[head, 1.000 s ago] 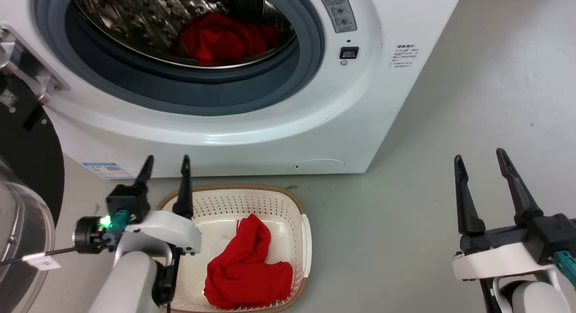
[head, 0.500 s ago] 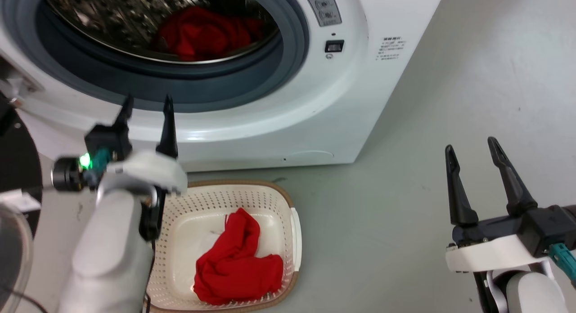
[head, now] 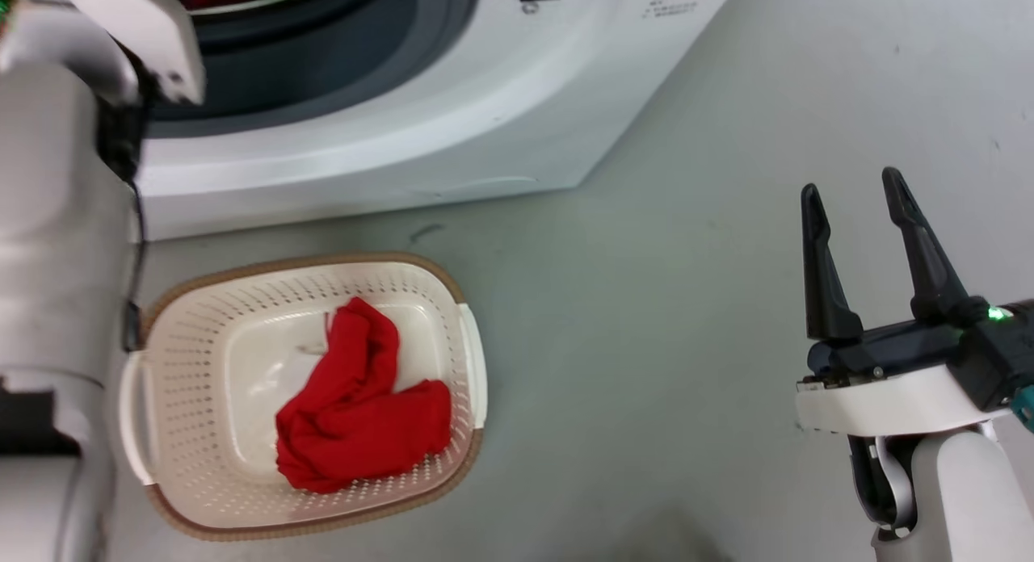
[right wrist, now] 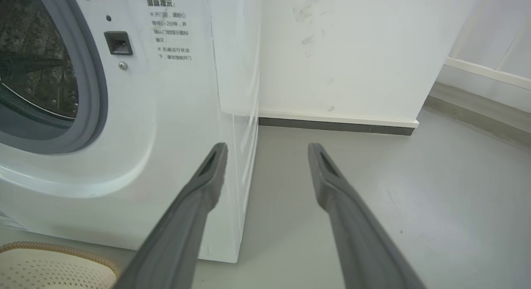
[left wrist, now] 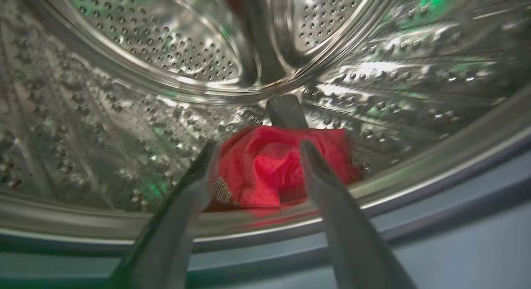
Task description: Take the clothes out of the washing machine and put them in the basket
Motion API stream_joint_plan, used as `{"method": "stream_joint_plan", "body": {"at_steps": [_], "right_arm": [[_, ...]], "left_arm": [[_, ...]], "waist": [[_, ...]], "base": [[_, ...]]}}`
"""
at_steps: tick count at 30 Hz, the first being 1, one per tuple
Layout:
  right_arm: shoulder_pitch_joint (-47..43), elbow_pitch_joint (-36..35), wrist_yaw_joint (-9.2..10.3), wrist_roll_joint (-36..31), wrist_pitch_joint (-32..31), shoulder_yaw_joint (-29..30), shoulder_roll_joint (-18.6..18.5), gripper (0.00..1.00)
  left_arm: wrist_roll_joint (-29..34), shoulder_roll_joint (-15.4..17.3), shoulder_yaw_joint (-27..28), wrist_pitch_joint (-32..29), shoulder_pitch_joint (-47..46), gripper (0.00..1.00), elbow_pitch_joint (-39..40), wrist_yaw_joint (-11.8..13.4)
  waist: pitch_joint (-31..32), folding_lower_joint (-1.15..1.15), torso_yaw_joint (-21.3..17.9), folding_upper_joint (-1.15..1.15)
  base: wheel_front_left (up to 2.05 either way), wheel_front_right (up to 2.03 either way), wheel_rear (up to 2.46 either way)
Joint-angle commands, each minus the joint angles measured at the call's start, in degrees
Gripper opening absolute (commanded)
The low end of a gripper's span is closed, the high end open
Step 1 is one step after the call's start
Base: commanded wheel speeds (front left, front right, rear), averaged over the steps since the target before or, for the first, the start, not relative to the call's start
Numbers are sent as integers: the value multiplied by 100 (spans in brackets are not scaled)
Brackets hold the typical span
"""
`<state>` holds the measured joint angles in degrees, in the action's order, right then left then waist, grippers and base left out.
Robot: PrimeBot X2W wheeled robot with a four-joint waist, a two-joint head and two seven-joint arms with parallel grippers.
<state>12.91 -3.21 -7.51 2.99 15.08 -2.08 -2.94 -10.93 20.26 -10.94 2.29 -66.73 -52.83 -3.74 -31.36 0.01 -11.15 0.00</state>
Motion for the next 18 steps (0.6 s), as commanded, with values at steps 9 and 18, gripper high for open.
{"method": "stream_joint_plan", "body": {"at_steps": [9, 18], "right_arm": [[346, -163, 4, 316, 14, -82, 11, 100], [387, -227, 4, 514, 14, -203, 11, 100]], "left_arm": [[170, 521, -296, -1270, -1620, 100, -958, -231], [178, 747, -479, -2449, -2558, 100, -1526, -306]], "waist": [[-947, -1, -654, 0], [-1377, -1, -859, 0]], "base": [[0, 0, 0], [0, 0, 0]]}}
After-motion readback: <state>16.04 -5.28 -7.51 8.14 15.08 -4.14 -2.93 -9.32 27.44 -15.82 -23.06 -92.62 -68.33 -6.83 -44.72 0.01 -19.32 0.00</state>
